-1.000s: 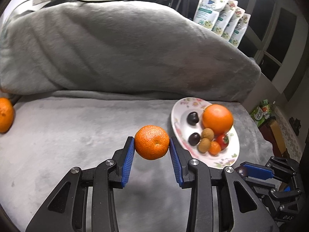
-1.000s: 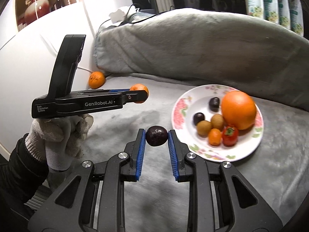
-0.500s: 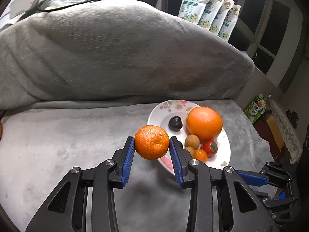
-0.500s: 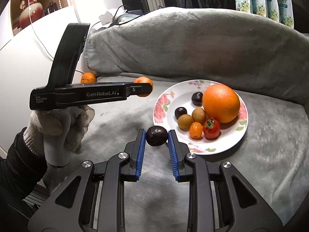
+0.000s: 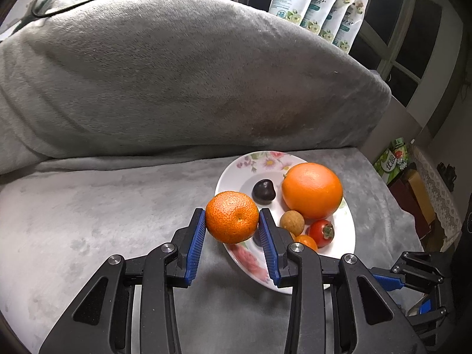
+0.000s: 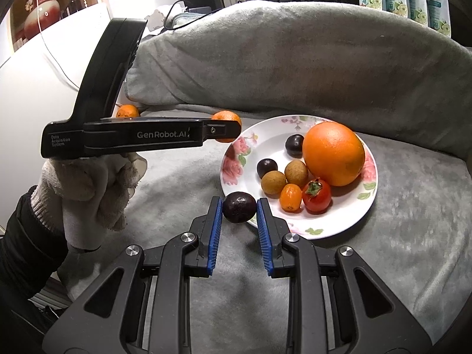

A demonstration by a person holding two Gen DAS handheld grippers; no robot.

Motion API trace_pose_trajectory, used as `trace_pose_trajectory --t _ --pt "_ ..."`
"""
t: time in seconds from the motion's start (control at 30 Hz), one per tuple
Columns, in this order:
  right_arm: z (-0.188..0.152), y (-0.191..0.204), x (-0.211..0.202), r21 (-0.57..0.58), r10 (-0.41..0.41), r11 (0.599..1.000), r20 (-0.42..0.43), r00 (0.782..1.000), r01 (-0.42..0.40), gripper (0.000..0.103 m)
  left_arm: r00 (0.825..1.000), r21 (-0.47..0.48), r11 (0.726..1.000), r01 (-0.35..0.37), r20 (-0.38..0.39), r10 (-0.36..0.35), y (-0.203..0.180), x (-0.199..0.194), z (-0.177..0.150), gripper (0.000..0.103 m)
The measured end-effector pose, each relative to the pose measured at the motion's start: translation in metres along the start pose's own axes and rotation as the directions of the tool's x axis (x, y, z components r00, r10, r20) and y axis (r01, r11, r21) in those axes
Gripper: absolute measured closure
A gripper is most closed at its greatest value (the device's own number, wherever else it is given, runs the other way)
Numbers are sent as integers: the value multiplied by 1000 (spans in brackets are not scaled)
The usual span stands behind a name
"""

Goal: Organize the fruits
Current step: 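Carry the plum to the plate with the right tool while the left tool carries the tangerine there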

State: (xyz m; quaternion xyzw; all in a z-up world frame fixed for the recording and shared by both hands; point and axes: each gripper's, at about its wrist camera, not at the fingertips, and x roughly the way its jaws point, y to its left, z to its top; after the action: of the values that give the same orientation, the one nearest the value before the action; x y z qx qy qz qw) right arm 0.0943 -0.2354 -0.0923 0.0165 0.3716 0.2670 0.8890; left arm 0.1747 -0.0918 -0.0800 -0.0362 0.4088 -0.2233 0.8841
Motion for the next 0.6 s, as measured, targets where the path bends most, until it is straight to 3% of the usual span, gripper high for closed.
trace_pose_trajectory --t 0.6 --pt "2 -6 7 3 -17 1000 -15 1000 17 78 1000 21 1000 3 -21 -2 -7 16 7 67"
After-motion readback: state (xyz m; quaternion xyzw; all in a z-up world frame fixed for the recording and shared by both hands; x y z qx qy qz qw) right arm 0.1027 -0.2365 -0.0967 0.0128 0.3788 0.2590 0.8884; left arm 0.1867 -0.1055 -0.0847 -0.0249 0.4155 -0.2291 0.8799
